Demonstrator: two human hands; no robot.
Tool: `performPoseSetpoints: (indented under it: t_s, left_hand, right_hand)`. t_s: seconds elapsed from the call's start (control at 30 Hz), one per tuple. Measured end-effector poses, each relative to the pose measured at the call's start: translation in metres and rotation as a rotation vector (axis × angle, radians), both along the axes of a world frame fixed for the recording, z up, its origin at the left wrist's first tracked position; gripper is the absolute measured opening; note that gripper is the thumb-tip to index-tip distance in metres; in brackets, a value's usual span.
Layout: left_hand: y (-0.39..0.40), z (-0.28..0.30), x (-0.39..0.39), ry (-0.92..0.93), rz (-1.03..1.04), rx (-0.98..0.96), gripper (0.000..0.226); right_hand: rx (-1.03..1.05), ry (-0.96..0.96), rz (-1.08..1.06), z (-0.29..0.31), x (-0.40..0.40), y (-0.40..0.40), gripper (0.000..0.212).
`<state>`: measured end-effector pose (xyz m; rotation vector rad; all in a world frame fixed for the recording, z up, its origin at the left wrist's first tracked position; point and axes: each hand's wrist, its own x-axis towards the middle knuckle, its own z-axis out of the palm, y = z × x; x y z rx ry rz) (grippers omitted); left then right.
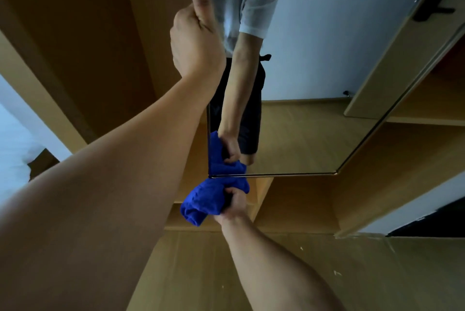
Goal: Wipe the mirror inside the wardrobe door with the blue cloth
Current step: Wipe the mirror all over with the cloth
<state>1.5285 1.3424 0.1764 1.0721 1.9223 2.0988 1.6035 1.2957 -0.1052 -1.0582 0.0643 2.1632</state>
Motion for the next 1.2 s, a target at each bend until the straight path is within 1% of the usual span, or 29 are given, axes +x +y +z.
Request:
performPoseSetpoints:
  t_s: [0.1,0.27,0.33,0.4,0.53,0.57,0.6,0.67,0.7,0.83,0.93,1.03,1.1,1.17,1.2]
  left_hand:
    - [-0.002,0.001,-0.001,0.001,-0.029,-0.010,0.051]
    - [-0.005,0.004,0.002,0.002,-0.016,-0.032,0.053]
    - [-0.006,0.004,0.003,0.012,0.023,-0.064,0.052]
    - [-0.007,0.003,0.004,0.009,0.049,-0.086,0.052]
    - [-0.005,0.002,0.003,0.039,0.107,-0.118,0.061]
    - [-0.004,0.002,0.003,0.053,0.113,-0.123,0.060]
    - [-0.004,0.002,0.004,0.065,0.124,-0.129,0.058]
    - [-0.004,0.001,0.003,0.064,0.149,-0.142,0.057]
    - [-0.004,0.000,0.003,0.055,0.148,-0.146,0.058]
    - [-0.009,0.002,0.002,0.063,0.108,-0.181,0.059]
    - [-0.016,0.004,0.002,0.051,0.058,-0.212,0.060]
    - [-0.024,0.007,0.004,0.054,0.028,-0.269,0.061]
    - [-0.028,0.012,0.005,0.074,0.014,-0.319,0.067]
    - [-0.032,0.015,0.003,0.094,0.004,-0.378,0.075]
    - [-0.035,0.018,0.002,0.084,-0.019,-0.391,0.074]
  right_hand:
    - [-0.001,-0.051,-0.081,0.001,0.011,0.004,0.038]
    - [-0.089,-0.135,-0.251,0.012,0.073,0.040,0.047]
    - [-0.091,-0.203,-0.315,0.018,0.103,0.057,0.049]
    - [-0.059,-0.280,-0.402,0.031,0.134,0.071,0.045]
    - [0.067,-0.522,-0.496,0.060,0.193,0.097,0.047]
    - [0.090,-0.552,-0.496,0.067,0.207,0.104,0.045]
    - [0.109,-0.570,-0.482,0.075,0.219,0.110,0.038]
    - [0.157,-0.589,-0.407,0.093,0.236,0.119,0.013]
    - [0.198,-0.589,-0.357,0.104,0.242,0.122,0.008]
    - [0.444,-0.539,-0.180,0.158,0.264,0.132,0.015]
    - [0.608,-0.522,-0.111,0.212,0.281,0.140,0.018]
    - [0.700,-0.516,-0.087,0.267,0.291,0.148,0.020]
    - [0.738,-0.494,-0.068,0.302,0.295,0.151,0.022]
    - [0.775,-0.442,-0.066,0.328,0.296,0.153,0.030]
    - [0.793,-0.416,-0.076,0.338,0.296,0.153,0.034]
